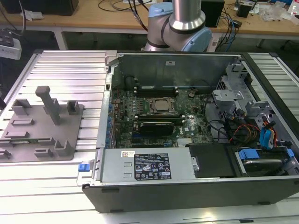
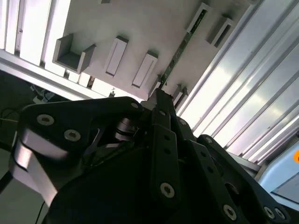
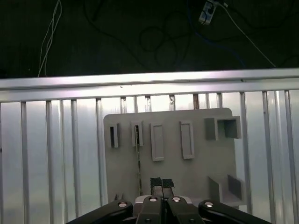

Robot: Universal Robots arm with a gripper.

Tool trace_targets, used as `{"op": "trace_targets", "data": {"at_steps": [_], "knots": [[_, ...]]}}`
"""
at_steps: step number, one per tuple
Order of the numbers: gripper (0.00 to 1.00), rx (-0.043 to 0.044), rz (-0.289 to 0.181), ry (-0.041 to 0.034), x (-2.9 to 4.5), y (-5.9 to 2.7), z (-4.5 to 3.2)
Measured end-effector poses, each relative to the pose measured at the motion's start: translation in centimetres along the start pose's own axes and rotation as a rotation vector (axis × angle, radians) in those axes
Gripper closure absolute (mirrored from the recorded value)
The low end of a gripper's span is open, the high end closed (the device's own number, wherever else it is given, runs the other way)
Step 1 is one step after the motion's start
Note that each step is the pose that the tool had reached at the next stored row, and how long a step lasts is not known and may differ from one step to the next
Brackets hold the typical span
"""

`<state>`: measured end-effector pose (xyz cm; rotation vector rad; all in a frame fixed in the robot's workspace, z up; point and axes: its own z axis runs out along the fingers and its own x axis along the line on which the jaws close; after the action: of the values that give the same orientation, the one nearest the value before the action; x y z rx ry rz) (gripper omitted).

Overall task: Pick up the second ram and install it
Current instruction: 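Pick up the second ram and move it above second insertion slot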

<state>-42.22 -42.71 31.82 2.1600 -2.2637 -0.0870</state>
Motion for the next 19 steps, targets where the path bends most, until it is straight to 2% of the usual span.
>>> {"op": "trace_targets", "data": {"at_steps": [10,19], "knots": [[0.92,0.0,0.0,0.0004,0.04,-0.07,1.35],[0.92,-0.0004,0.0,0.0004,0.06,-0.1,2.09]]}}
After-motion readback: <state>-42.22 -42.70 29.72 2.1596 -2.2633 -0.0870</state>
